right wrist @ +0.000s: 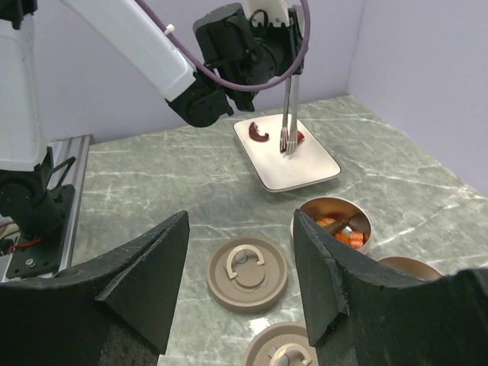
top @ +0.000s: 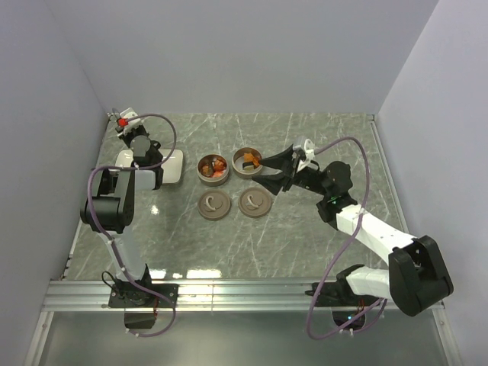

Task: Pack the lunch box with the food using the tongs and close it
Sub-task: Pick up the food using the clamp

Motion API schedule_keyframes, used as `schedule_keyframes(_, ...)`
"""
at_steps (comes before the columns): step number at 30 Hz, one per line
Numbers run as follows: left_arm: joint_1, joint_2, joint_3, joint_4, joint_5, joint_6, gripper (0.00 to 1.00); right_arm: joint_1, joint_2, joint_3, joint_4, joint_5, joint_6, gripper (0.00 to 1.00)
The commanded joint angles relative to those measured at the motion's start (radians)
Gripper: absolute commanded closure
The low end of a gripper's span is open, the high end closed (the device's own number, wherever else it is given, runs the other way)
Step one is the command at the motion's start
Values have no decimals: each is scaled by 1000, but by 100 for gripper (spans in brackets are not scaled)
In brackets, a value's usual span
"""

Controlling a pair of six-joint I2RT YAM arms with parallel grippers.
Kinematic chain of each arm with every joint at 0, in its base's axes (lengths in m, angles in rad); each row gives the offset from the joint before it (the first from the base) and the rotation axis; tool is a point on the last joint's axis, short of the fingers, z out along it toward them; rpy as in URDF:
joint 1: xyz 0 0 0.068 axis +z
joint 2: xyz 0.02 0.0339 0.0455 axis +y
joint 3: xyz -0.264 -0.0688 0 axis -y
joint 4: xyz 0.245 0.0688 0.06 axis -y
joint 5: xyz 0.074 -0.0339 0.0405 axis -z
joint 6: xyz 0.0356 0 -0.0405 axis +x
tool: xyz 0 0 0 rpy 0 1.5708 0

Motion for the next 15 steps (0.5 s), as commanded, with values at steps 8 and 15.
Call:
schedule_keyframes(8,-40,-162,-39,140,119,-42,83,-5,-78,-28,-21,59,-36,36)
schedule_keyframes(15,-105,-251,-63,25,204,-68,84,-5,-78,-30,-30,69,-34,36)
